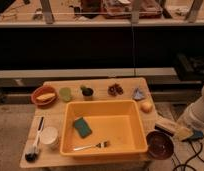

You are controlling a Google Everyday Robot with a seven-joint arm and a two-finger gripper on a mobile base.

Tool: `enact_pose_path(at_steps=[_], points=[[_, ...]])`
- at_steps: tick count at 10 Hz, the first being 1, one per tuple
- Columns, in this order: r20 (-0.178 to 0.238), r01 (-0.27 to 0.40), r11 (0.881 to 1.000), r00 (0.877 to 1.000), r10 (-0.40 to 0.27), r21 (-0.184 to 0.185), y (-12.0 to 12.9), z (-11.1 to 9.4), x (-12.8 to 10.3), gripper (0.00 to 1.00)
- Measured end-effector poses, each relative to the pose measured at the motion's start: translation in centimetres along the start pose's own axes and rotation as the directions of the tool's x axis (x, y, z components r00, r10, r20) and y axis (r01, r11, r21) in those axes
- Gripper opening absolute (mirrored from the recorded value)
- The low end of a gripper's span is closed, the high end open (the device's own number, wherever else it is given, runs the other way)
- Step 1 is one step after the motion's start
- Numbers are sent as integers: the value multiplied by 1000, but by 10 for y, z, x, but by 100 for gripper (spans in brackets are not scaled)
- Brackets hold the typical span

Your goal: Wipe purple bowl with eraser

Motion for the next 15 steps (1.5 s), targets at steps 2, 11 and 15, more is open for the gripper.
enact_pose_path(at_steps=[2, 11, 15], points=[[-1, 11, 1000, 1000, -11, -4, 1, 3, 2, 0], [32, 52, 998, 998, -51, -32, 19, 58, 28, 0], [66, 65, 998, 996, -64, -11, 23, 71, 42, 0]])
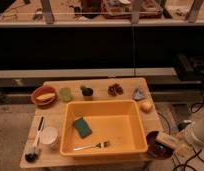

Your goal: Wipe purple bowl with eraser

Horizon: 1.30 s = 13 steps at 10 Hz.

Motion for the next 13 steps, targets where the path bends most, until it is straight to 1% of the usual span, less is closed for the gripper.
enact_pose_path(at_steps=[2, 5, 8, 10, 13], points=[[17, 7, 1000, 1000, -8, 7, 2, 6, 3, 0], [15, 2, 1000, 1000, -2, 27, 5, 17, 2, 0], [24, -6, 999, 1000, 5, 45, 11, 18, -2, 0], [36, -16, 999, 999, 14, 38, 13, 20, -4, 0], [35, -13, 999, 999, 12, 36, 13, 20, -5, 0]])
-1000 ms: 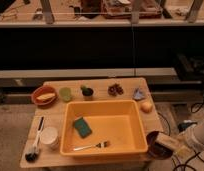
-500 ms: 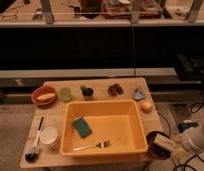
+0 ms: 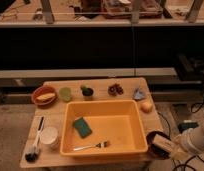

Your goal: Wipe purple bowl with eraser

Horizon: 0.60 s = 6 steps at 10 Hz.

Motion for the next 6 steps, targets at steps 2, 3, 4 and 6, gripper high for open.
enact_pose_path(at_steps=[2, 3, 4, 6], points=[[2, -2, 1000, 1000, 2, 0, 0, 0, 0, 0], [9, -2, 1000, 1000, 2, 6, 0, 0, 1, 0], [14, 10, 1000, 1000, -10, 15, 2, 2, 0, 0], [26, 64, 994, 997, -67, 88, 10, 7, -4, 0]])
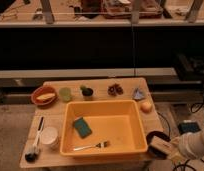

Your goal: Wipe purple bowl with eraser

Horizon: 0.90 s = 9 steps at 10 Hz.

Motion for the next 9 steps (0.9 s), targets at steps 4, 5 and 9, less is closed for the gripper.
enact_pose_path(at_steps=[4, 5, 9], points=[[14, 20, 1000, 1000, -20, -4, -3, 13, 1, 0], [18, 20, 1000, 1000, -19, -7, -5, 16, 1, 0], [23, -1, 1000, 1000, 0, 9, -18, 10, 7, 0]])
